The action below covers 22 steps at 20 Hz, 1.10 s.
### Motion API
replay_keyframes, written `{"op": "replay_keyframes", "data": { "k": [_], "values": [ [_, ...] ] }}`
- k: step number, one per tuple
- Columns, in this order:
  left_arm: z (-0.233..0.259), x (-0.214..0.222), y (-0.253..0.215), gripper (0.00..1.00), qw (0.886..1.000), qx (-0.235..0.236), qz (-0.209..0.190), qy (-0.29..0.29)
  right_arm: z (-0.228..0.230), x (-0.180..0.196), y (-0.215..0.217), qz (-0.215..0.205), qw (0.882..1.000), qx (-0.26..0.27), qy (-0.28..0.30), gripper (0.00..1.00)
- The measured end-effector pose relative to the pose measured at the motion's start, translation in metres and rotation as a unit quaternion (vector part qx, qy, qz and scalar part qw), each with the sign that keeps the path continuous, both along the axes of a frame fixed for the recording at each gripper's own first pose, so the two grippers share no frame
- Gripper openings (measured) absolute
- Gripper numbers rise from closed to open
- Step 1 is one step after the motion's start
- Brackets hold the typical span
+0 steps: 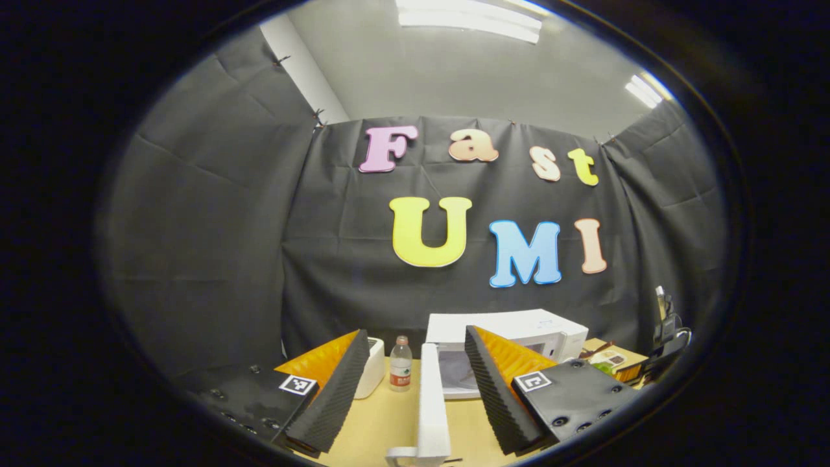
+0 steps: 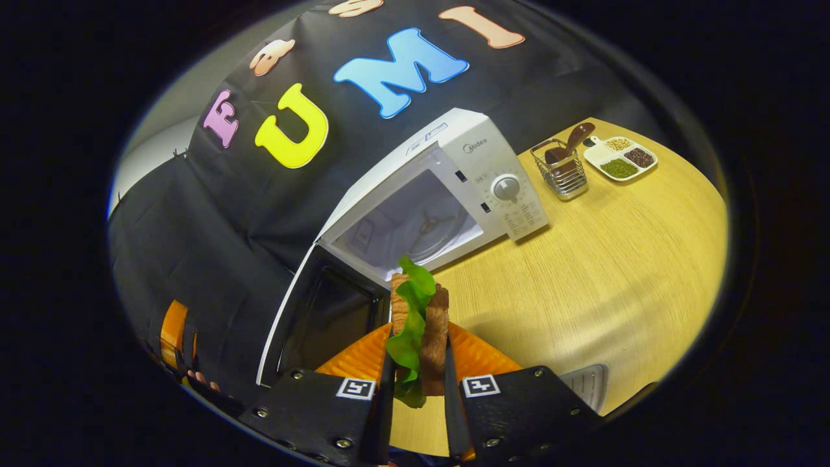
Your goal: Open the microwave oven with the left hand, put the food in, and close the microwave oven.
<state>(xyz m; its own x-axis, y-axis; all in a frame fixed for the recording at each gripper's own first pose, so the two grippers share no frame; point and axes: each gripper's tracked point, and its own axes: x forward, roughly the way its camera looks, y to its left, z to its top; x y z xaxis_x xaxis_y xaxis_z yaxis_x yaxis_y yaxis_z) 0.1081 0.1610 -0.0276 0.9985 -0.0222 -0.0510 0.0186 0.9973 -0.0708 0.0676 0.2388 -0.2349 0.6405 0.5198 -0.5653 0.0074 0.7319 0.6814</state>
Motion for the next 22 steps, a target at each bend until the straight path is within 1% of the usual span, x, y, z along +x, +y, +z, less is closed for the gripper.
{"op": "replay_keyframes", "data": {
  "k": [4,8,12,15,19,22],
  "values": [
    [-0.003,0.003,0.025,0.95,1.0,0.018,-0.002,0.002,-0.008,0.027,0.026,-0.026,1.0,0.006,-0.014,0.34],
    [-0.01,0.006,0.051,0.95,1.0,0.016,0.005,0.008,-0.013,0.054,0.041,-0.042,0.998,-0.018,-0.045,0.34],
    [-0.018,0.007,0.073,0.95,0.999,0.025,0.016,0.016,-0.018,0.08,0.059,-0.052,0.995,-0.026,-0.077,0.34],
    [-0.023,0.008,0.089,0.95,0.999,0.027,0.025,0.023,-0.029,0.102,0.069,-0.06,0.993,-0.035,-0.092,0.34],
    [-0.03,0.003,0.109,0.95,0.998,0.035,0.038,0.033,-0.044,0.131,0.084,-0.074,0.992,-0.027,-0.1,0.34],
    [-0.035,0.001,0.124,0.95,0.997,0.039,0.05,0.039,-0.05,0.158,0.089,-0.089,0.988,-0.022,-0.123,0.34]
  ]
}}
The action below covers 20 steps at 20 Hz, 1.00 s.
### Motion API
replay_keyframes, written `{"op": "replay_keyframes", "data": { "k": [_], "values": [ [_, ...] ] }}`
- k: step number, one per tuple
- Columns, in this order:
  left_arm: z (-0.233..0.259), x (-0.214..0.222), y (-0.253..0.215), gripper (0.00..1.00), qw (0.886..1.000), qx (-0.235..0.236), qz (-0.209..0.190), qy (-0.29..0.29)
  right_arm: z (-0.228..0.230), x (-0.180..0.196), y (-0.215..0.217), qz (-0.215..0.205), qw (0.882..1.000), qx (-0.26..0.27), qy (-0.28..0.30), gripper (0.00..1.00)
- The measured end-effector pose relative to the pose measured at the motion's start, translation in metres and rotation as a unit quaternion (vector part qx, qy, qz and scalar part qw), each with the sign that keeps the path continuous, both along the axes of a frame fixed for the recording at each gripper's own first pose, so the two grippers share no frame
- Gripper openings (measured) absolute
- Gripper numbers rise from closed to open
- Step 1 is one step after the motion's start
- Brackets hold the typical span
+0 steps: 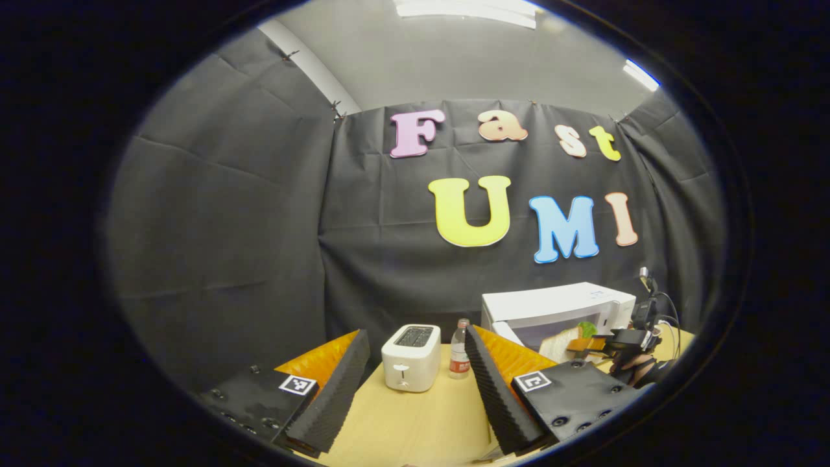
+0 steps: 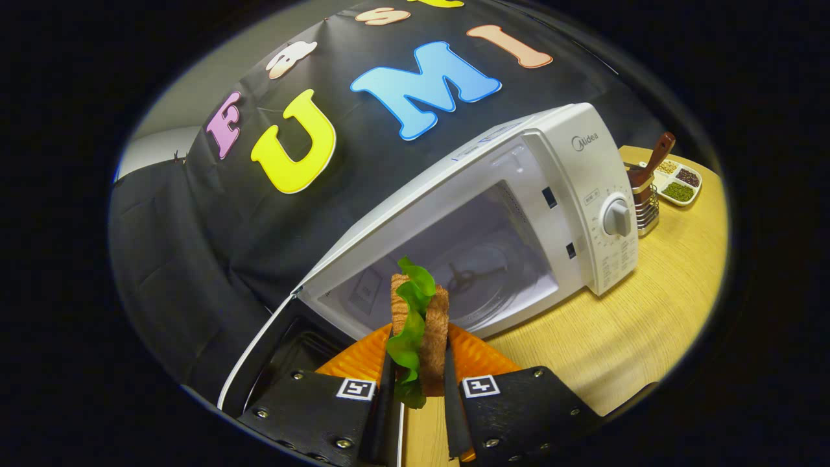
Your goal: Open the microwave oven with the left hand, put the food in, and close the microwave oven.
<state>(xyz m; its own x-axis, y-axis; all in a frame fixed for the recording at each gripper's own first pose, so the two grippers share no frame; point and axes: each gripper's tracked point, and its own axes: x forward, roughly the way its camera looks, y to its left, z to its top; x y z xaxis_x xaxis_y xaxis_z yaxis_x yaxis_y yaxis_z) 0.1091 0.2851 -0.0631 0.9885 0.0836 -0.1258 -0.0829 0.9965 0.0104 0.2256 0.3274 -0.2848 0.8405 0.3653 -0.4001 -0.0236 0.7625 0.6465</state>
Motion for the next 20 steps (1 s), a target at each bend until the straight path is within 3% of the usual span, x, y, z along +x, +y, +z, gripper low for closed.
{"op": "replay_keyframes", "data": {
  "k": [14,17,20],
  "values": [
    [-0.005,-0.015,0.052,0.95,0.998,0.029,0.055,0.015,-0.055,0.077,0.009,-0.041,0.999,-0.002,0.018,0.37],
    [-0.005,-0.014,0.054,0.95,0.998,0.026,0.061,0.014,-0.073,0.081,-0.003,-0.051,0.997,-0.021,0.057,0.46],
    [-0.007,-0.01,0.055,0.95,0.997,0.035,0.063,0.011,-0.077,0.083,-0.015,-0.059,0.994,-0.065,0.059,0.53]
  ]
}}
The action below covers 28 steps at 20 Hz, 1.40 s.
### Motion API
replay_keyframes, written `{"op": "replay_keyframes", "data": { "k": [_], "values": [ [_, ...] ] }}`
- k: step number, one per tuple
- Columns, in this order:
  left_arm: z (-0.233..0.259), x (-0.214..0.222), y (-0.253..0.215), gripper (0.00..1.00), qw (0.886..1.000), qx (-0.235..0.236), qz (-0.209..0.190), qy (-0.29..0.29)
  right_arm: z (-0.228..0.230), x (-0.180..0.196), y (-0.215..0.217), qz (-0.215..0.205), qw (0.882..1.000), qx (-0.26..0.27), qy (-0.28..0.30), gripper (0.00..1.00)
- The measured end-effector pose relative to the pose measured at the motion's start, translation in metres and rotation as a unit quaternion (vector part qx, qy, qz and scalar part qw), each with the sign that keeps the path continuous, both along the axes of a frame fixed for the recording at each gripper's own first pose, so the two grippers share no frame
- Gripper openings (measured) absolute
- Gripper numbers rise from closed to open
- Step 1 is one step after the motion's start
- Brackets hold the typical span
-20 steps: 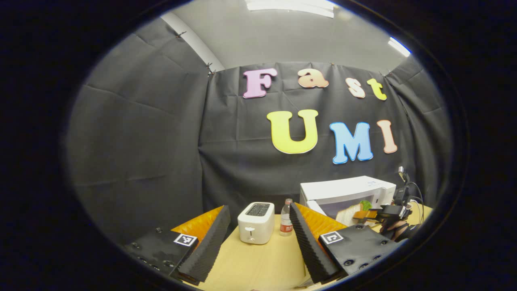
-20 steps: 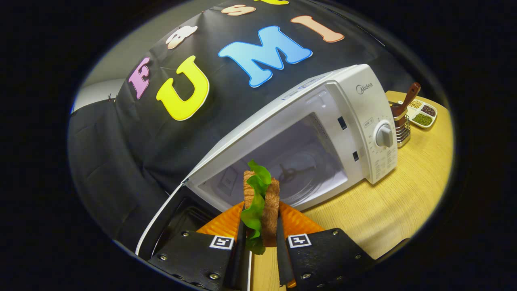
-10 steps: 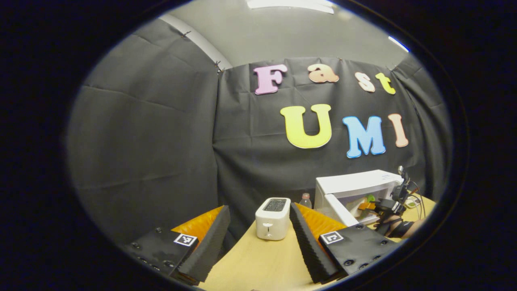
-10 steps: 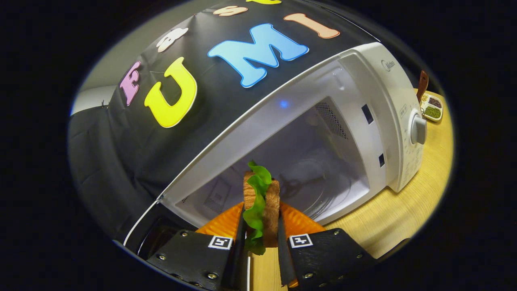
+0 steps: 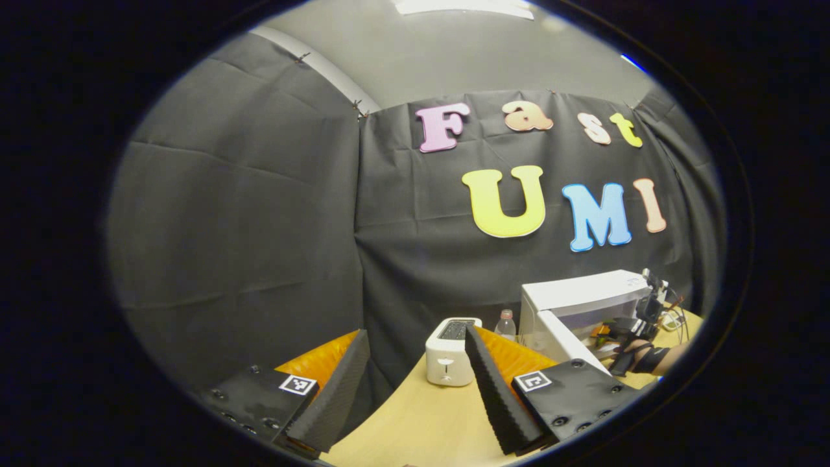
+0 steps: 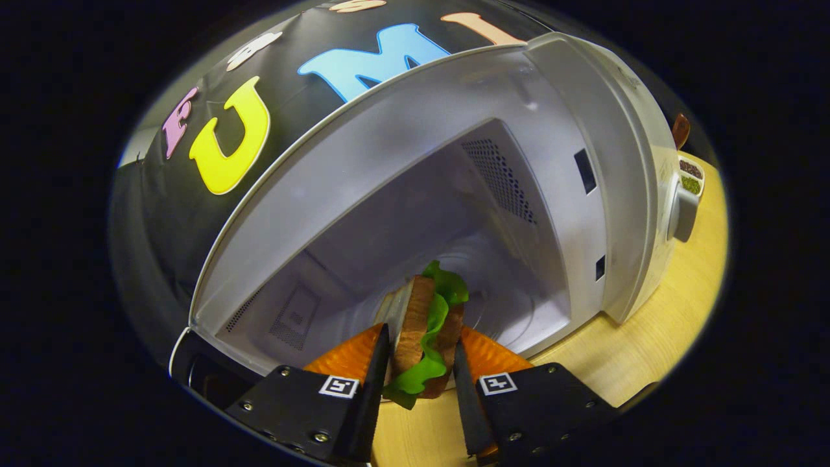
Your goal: Open the microwave oven with the left hand, put the food in, and close the microwave oven.
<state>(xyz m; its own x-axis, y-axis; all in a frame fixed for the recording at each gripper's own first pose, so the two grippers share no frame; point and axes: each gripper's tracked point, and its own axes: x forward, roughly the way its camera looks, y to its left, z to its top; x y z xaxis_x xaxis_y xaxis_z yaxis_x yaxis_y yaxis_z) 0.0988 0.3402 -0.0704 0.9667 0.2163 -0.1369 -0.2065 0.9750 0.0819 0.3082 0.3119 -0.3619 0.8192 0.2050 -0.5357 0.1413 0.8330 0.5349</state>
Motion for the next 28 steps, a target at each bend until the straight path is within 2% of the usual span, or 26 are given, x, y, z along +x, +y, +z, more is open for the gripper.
{"op": "replay_keyframes", "data": {
  "k": [2,3,4,6,7,12,17,25,28],
  "values": [
    [0.001,0.003,-0.002,0.94,1.0,-0.002,-0.001,-0.003,-0.004,0.001,-0.006,0.007,0.999,-0.044,0.0,0.57],
    [0.001,0.004,-0.003,0.94,1.0,-0.005,-0.002,-0.005,-0.004,-0.001,-0.008,0.013,0.998,-0.061,0.004,0.65],
    [0.0,0.003,-0.003,0.94,1.0,-0.006,-0.003,-0.006,-0.005,-0.002,-0.009,0.016,0.997,-0.076,0.004,0.65],
    [-0.003,0.003,-0.005,0.94,1.0,-0.006,-0.004,-0.007,-0.008,-0.003,-0.02,0.015,0.992,-0.123,0.008,0.74],
    [-0.005,0.001,-0.005,0.94,1.0,-0.005,-0.004,-0.006,-0.008,-0.004,-0.024,0.016,0.99,-0.139,0.008,0.97],
    [-0.019,-0.003,-0.008,0.94,1.0,-0.012,-0.004,-0.004,0.015,-0.015,-0.035,0.033,0.983,-0.181,-0.021,0.98],
    [-0.039,-0.006,-0.019,0.95,1.0,-0.021,0.002,0.002,0.082,-0.045,-0.05,0.041,0.98,-0.177,-0.087,0.98],
    [-0.067,-0.019,-0.048,0.95,0.999,-0.021,0.004,0.025,0.192,-0.099,-0.108,0.06,0.963,-0.192,-0.179,0.98],
    [-0.079,-0.023,-0.059,0.95,0.999,-0.023,0.008,0.031,0.215,-0.116,-0.135,0.053,0.962,-0.187,-0.19,0.98]
  ]
}}
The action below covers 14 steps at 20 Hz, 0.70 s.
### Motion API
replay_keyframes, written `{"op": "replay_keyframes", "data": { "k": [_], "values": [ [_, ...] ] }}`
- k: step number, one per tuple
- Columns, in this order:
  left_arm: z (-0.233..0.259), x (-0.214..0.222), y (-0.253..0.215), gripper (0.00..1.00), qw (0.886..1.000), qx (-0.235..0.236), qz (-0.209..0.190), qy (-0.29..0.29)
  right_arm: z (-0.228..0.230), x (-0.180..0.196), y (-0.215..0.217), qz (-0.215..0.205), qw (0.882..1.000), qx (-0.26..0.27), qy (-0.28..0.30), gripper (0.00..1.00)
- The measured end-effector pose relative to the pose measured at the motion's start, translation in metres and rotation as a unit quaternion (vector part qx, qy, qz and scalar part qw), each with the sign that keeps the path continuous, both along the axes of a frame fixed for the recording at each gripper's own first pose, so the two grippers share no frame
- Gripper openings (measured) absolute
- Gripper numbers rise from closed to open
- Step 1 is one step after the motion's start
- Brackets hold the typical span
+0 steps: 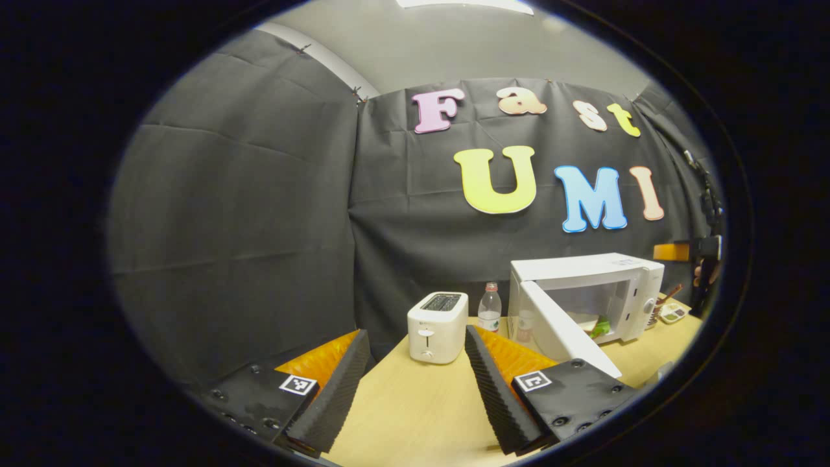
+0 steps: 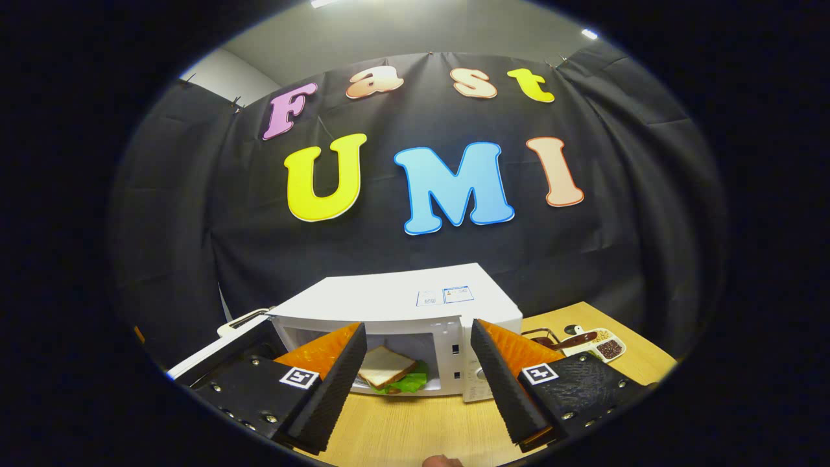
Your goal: Open the microwave oven with the left hand, put the food in, and close the microwave oven.
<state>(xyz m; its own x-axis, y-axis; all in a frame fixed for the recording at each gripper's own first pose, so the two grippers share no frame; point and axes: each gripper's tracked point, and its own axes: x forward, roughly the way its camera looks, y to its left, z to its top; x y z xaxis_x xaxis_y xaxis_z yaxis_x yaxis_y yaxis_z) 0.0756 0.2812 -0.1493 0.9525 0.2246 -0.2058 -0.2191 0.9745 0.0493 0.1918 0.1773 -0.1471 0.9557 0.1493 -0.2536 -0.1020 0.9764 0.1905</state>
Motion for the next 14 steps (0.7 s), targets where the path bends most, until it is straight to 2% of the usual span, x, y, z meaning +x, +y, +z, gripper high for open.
{"op": "replay_keyframes", "data": {
  "k": [5,6,7,12,13,14],
  "values": [
    [-0.02,-0.019,-0.014,0.93,1.0,-0.009,0.01,0.012,0.028,-0.02,-0.047,-0.015,1.0,-0.007,-0.017,0.98],
    [-0.024,-0.022,-0.018,0.81,1.0,-0.009,0.01,0.014,0.031,-0.023,-0.055,-0.018,1.0,-0.01,-0.019,0.98],
    [-0.029,-0.024,-0.022,0.77,1.0,-0.01,0.008,0.019,0.036,-0.027,-0.062,-0.023,0.999,-0.011,-0.021,0.98],
    [-0.044,-0.031,-0.028,0.07,0.999,-0.025,0.016,0.026,0.043,-0.046,-0.088,-0.034,0.999,-0.018,-0.025,0.98],
    [-0.044,-0.034,-0.025,0.11,0.999,-0.018,0.027,0.027,0.044,-0.052,-0.091,-0.036,0.999,-0.019,-0.025,0.98],
    [-0.051,-0.03,-0.027,0.07,0.999,-0.022,0.022,0.032,0.044,-0.054,-0.096,-0.038,0.999,-0.02,-0.024,0.98]
  ]
}}
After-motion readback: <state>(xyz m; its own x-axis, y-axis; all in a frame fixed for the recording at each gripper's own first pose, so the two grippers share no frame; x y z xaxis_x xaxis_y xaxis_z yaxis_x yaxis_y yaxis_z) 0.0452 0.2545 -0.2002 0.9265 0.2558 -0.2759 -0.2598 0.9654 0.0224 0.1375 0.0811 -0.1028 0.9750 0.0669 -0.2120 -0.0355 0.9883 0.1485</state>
